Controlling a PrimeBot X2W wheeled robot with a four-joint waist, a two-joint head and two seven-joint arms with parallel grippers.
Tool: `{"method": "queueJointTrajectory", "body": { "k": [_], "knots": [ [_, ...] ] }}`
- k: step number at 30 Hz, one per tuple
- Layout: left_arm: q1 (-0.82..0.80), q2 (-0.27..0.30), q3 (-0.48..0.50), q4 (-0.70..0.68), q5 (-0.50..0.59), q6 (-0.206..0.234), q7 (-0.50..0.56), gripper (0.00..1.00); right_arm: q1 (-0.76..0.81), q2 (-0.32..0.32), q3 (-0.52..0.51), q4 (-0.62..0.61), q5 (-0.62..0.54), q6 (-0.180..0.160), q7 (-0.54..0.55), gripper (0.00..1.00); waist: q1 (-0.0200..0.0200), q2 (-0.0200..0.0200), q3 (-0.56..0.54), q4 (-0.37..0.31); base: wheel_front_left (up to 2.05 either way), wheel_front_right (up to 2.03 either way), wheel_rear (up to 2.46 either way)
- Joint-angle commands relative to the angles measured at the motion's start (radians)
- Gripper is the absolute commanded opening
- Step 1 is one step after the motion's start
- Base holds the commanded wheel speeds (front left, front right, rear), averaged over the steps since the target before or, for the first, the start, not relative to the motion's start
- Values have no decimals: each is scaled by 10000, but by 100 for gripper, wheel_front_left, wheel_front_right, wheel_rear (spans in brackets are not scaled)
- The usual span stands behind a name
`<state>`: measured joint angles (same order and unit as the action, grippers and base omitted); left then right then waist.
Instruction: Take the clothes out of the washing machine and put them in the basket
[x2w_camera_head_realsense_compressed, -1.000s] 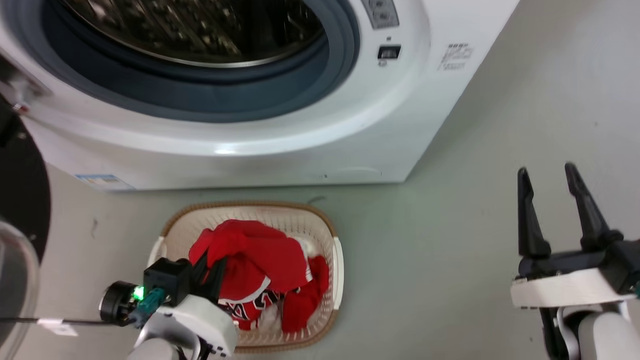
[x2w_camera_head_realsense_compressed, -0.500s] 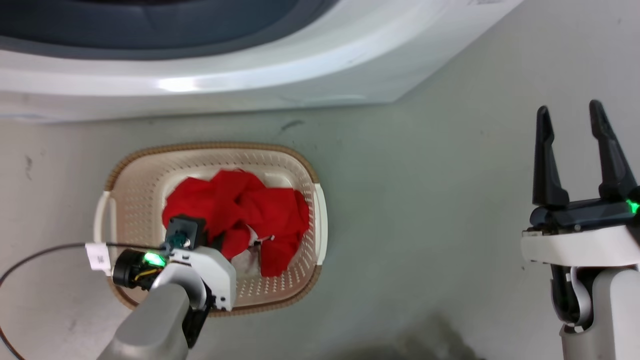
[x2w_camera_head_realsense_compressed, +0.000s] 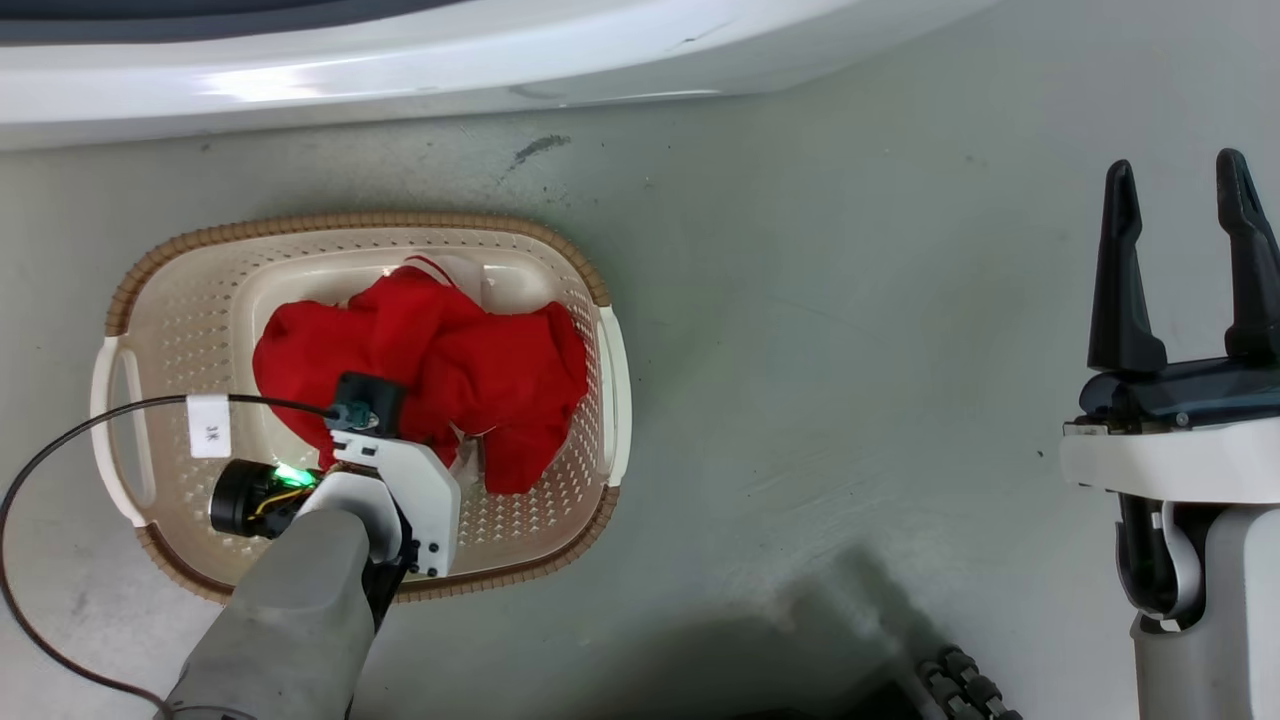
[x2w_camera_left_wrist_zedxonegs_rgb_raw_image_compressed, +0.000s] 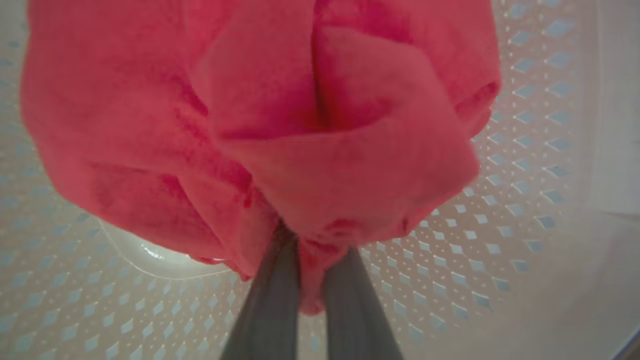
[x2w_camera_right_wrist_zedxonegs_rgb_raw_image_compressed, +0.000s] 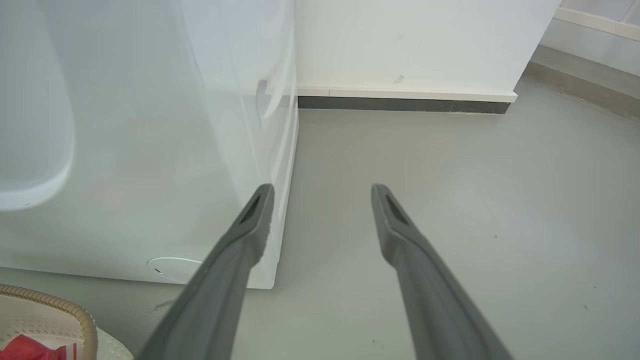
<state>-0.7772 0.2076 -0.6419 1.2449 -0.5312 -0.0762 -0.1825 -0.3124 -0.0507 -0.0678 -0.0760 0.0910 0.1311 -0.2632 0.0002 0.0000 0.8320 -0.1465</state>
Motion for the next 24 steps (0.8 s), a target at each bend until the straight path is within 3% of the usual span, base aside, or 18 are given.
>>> {"method": "queueJointTrajectory", "body": {
  "k": [1,4,5,13,24],
  "knots": [
    [-118,-29,-45,104,8,-31,136,0,-207,9,2,-1,87,-7,-23,100,-2,0,57,-28,0,0,0],
    [-96,-101,-141,259,7,-83,479,3,-226,9,24,70,120,-7,-23,100,-2,0,-5,-51,0,0,0],
    [-60,-112,-167,288,9,-74,530,97,-221,9,25,84,135,-7,-23,100,-2,0,-66,-47,0,0,0],
    [554,-355,-461,377,68,-232,342,100,174,8,20,278,-22,-7,-23,100,-2,0,-1146,169,0,0,0],
    [1900,-690,-893,278,70,-474,-610,100,1203,6,56,668,-384,-7,-23,100,-2,0,-3478,674,0,0,0]
  ]
}}
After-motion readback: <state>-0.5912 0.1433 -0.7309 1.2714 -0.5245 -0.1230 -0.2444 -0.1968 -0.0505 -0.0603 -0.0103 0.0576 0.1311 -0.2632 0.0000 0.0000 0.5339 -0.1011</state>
